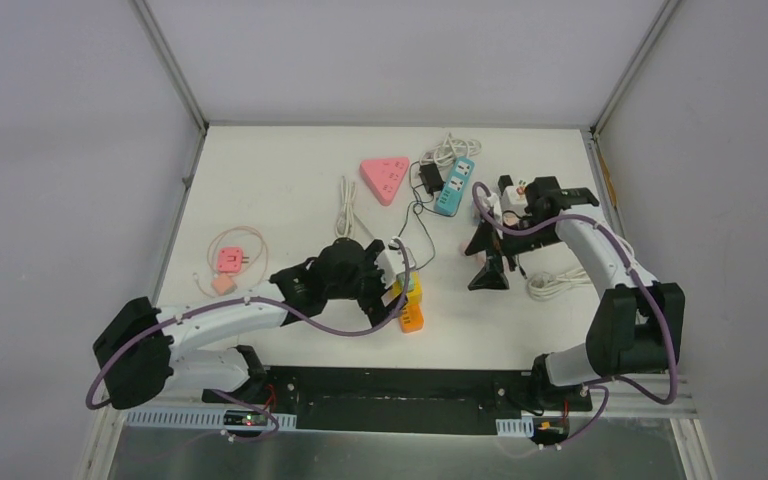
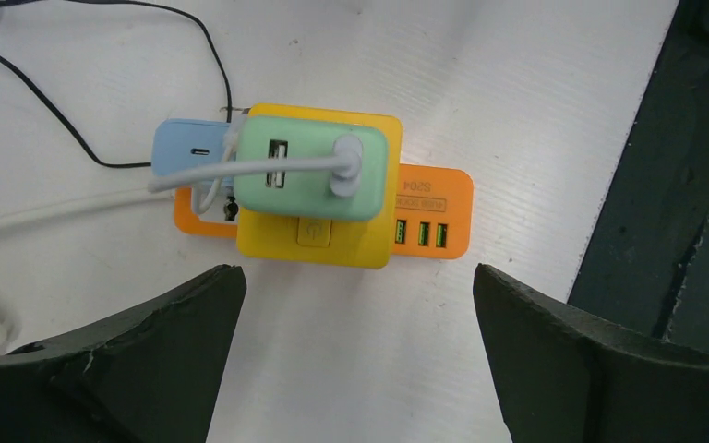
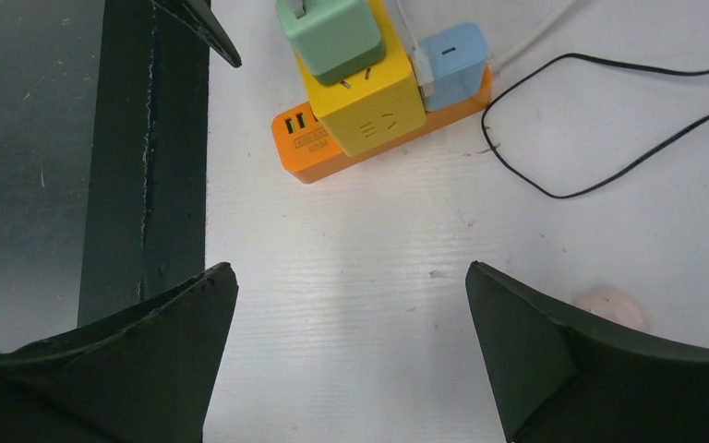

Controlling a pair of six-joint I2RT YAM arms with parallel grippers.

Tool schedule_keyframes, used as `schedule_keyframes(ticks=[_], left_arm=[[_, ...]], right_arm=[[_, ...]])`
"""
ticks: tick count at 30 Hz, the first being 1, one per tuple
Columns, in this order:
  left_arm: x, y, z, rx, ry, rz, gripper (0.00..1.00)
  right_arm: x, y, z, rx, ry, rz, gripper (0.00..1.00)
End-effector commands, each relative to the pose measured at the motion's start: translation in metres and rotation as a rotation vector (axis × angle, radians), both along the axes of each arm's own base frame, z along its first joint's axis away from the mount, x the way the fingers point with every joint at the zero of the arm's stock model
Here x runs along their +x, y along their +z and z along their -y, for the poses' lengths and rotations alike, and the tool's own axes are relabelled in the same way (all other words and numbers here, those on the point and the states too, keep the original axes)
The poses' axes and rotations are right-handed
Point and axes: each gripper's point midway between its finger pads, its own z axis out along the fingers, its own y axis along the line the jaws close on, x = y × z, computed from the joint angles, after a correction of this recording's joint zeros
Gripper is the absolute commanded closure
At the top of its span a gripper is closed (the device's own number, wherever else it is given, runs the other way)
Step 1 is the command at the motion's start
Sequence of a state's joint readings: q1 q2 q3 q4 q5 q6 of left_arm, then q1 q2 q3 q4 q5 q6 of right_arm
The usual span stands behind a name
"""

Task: Pull the plug off the socket
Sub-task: Move the socket to the center of the board, then remove the plug from the socket.

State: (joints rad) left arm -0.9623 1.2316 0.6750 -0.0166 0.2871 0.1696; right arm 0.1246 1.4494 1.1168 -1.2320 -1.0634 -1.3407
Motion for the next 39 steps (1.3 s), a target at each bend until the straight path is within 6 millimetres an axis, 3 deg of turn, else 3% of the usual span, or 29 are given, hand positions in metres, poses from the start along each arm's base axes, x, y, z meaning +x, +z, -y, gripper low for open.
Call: schedule_keyframes(ticks=[1, 10, 14, 24, 31, 39], left_arm=[[-0.008, 0.022, -0.012, -0.049, 0.006, 0.040, 0.01], [-0.008, 0.040, -0.023, -0.200, 0.063, 0.046, 0.01], [-0.008, 0.033, -0.026, -0.225, 0.085, 0.036, 0.01], [-0.013, 0.012, -0.028, -0.271, 0.078, 0.030, 0.02], [-0.012, 0.009, -0.029, -0.268, 0.090, 0.026, 0.03], [-0.010, 0.010, -0.033, -0.296, 0.114, 0.050, 0.03]], right_arm=[[-0.002, 0.018, -0.020, 0.052, 0.062, 0.097, 0.00], [0.021, 0.039, -0.072, 0.023, 0.091, 0.180, 0.01], [0.022, 0.034, -0.096, 0.007, 0.116, 0.168, 0.04], [0.011, 0.004, -0.126, -0.087, 0.167, 0.167, 0.03], [-0.007, -0.016, -0.137, -0.137, 0.232, 0.181, 0.07], [-0.016, -0.024, -0.128, -0.174, 0.283, 0.226, 0.21]])
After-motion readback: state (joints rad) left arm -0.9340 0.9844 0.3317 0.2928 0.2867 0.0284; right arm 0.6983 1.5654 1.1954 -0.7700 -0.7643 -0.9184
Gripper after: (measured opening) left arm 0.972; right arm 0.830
